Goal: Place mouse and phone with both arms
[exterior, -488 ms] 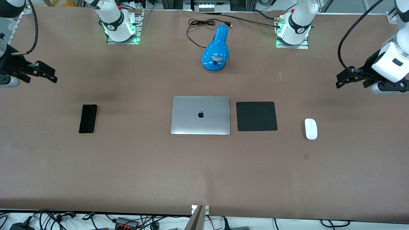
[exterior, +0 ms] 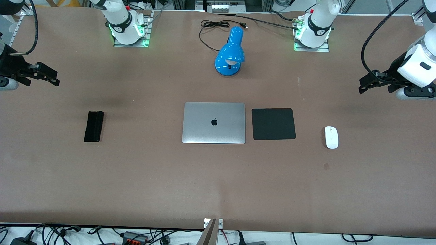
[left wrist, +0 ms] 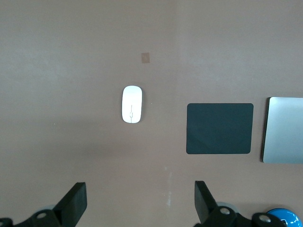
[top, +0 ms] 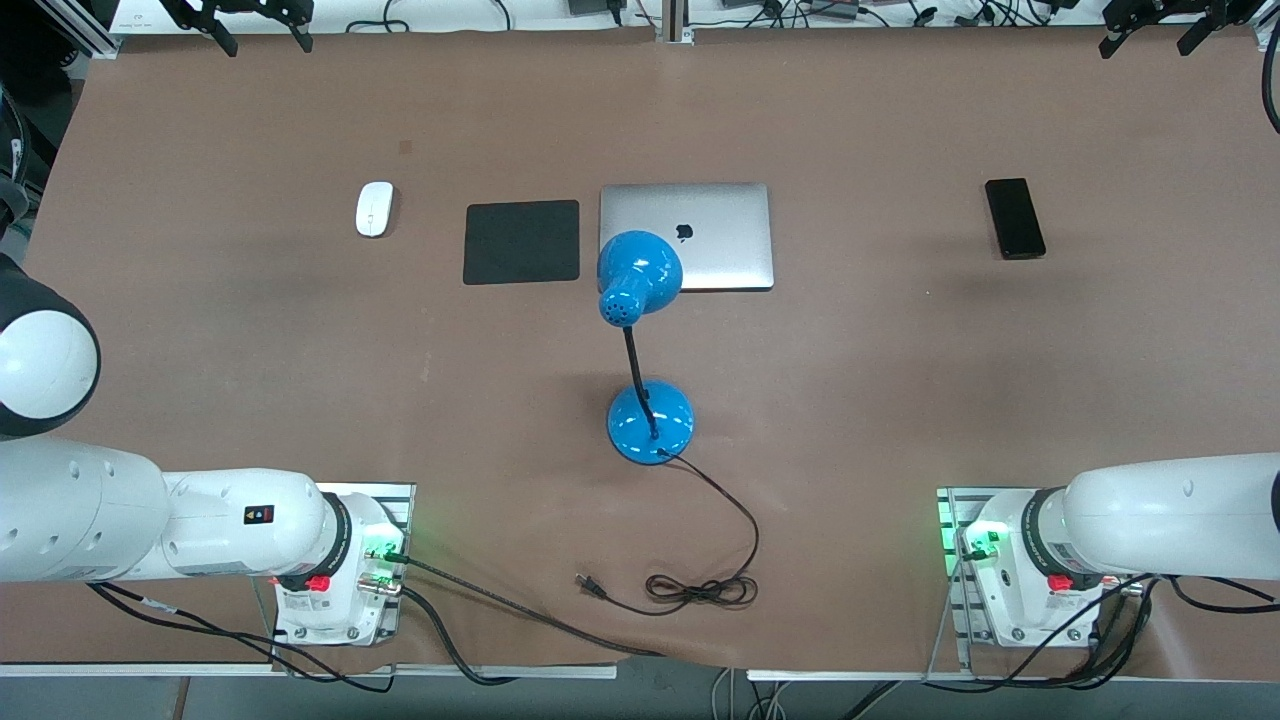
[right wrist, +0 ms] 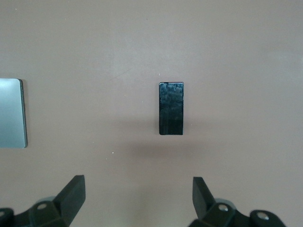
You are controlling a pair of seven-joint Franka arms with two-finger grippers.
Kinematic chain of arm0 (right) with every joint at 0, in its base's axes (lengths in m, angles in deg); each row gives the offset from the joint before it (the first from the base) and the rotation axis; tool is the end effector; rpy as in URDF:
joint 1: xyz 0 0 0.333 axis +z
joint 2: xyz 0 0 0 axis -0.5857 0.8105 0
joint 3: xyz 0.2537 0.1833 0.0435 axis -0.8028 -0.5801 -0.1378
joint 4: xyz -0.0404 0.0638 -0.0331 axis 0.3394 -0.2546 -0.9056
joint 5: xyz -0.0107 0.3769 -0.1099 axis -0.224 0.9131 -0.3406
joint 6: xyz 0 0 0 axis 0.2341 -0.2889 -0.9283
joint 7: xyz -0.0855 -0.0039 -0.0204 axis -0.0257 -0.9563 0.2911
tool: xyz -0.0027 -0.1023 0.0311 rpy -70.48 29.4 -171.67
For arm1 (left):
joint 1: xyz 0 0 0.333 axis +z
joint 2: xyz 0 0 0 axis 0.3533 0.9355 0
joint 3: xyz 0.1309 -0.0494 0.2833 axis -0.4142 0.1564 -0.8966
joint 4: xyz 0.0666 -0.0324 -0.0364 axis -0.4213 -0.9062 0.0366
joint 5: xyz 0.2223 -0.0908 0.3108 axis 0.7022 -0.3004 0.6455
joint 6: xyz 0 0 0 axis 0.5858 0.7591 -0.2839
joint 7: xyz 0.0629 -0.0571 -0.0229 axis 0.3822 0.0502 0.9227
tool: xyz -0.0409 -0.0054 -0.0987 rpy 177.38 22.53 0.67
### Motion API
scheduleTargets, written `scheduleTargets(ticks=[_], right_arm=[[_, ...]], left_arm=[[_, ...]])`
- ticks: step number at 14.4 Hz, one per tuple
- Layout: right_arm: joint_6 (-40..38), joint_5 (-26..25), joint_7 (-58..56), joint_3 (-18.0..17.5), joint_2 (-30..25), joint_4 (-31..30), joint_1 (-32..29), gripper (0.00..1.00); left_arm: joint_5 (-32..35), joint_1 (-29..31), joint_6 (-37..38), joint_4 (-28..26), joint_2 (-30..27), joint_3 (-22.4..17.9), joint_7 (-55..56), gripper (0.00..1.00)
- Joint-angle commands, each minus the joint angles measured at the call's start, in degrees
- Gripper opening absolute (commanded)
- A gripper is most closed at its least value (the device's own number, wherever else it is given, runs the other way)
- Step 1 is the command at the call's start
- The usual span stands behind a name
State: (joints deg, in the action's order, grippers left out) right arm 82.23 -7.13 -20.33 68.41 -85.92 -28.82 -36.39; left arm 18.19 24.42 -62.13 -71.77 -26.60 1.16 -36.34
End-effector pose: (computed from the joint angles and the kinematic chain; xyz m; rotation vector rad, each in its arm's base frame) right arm 0.5392 -0.0286 0.5791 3.1333 0.0189 -0.0084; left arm 0.5562 -0.0227 0.5896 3.1267 0.0741 -0.0281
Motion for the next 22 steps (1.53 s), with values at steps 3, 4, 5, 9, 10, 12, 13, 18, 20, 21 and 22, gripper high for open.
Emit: scheduleTargets(ticks=[3,4,5,9,10,12,13,18,20,21,22], right_arm=[[0.7,0.3,-0.4,-0.4,0.2,-0.1,-0.8,1.00],[2.1,0.3,-0.1,-0.4,1.8,-0.1,-0.8,1.00],[3.4,0.1,0.1,-0.4,2.9,-0.1,-0.5,1.00],[4.8,0.3,0.2,-0.3,9.0,-0.1,-1.0,1.00],[5.8,0.2,0.2,-0.3,10.4,-0.1,-1.0,1.00],[6.6,0.2,0.2,-0.3,14.6,1.7,-1.1,1.00],[6.6,0.0,0.0,-0.2,16.7,3.3,-1.1,1.00],[9.7,-1.3,-0.6,-0.2,26.6,7.6,-1.6,1.00],[13.5,-1.9,-0.6,-0.2,29.7,6.4,-4.2,1.00],[15.7,-2.0,-0.8,-0.2,31.1,5.7,-5.0,1.00],[18.2,-2.0,-0.9,-0.2,31.6,4.5,-5.4,1.00]], left_arm=[[0.2,0.3,1.6,1.9,0.8,0.3,-0.1,1.00],[0.2,0.3,2.0,1.9,1.2,0.3,0.0,1.00],[0.2,0.3,3.2,2.0,1.3,0.3,0.0,1.00],[0.1,0.4,4.0,2.2,2.1,0.1,0.3,1.00],[0.1,0.4,5.0,2.2,2.2,-0.1,0.5,1.00],[-1.0,2.5,7.2,2.3,3.8,-0.4,-0.1,1.00],[-1.0,2.5,7.2,2.3,5.0,-0.3,-0.3,1.00],[-0.1,3.0,8.6,1.8,12.1,0.3,-0.9,1.00],[3.3,2.9,1.4,1.0,16.3,0.3,-1.6,1.00],[4.2,2.9,-2.5,0.1,17.7,0.3,-2.1,1.00],[4.3,2.9,-5.8,-0.8,18.7,0.3,-2.1,1.00]])
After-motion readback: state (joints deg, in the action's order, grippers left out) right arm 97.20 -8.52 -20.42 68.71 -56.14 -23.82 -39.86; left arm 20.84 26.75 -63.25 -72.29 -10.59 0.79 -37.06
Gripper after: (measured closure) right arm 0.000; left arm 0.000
